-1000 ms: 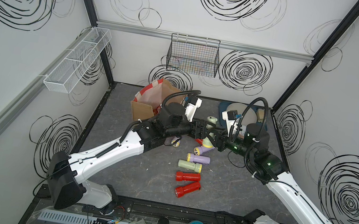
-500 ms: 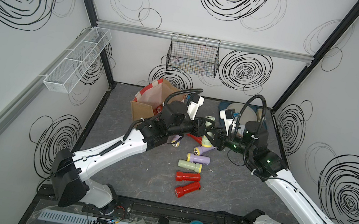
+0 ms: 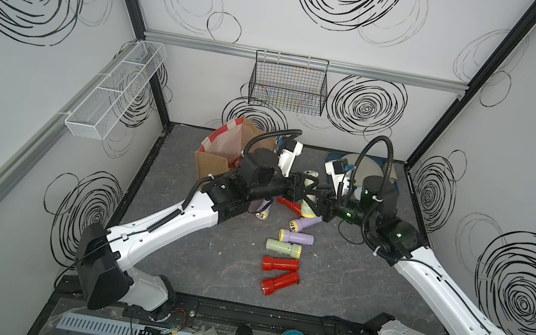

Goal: Put the flashlights into the tote bags
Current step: Pick up the flashlight from the center of the board.

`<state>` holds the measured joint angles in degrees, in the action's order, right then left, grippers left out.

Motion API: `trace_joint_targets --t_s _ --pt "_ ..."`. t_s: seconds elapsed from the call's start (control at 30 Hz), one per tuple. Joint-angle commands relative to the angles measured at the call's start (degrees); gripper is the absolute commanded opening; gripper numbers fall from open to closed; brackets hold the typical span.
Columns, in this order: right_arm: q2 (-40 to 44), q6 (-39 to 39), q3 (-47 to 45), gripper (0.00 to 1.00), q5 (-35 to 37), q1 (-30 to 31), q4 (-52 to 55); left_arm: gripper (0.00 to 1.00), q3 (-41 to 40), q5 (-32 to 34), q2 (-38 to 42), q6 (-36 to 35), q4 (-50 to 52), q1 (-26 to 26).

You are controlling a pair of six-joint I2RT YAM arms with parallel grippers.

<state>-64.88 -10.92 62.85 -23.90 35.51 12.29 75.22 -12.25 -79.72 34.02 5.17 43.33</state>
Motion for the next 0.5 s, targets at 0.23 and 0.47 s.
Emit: trace_joint_targets --t_s 0.23,0.47 --pt "-2.66 0.56 5.91 1.0 5.24 1.01 2.18 0.0 7.67 9.41 0.98 -5.37 8.68 -7.29" --pt "-3.21 -1.02 6.65 1.0 8.71 0.66 4.21 0.0 11.72 11.27 -0.52 -6.28 12.23 -15.28"
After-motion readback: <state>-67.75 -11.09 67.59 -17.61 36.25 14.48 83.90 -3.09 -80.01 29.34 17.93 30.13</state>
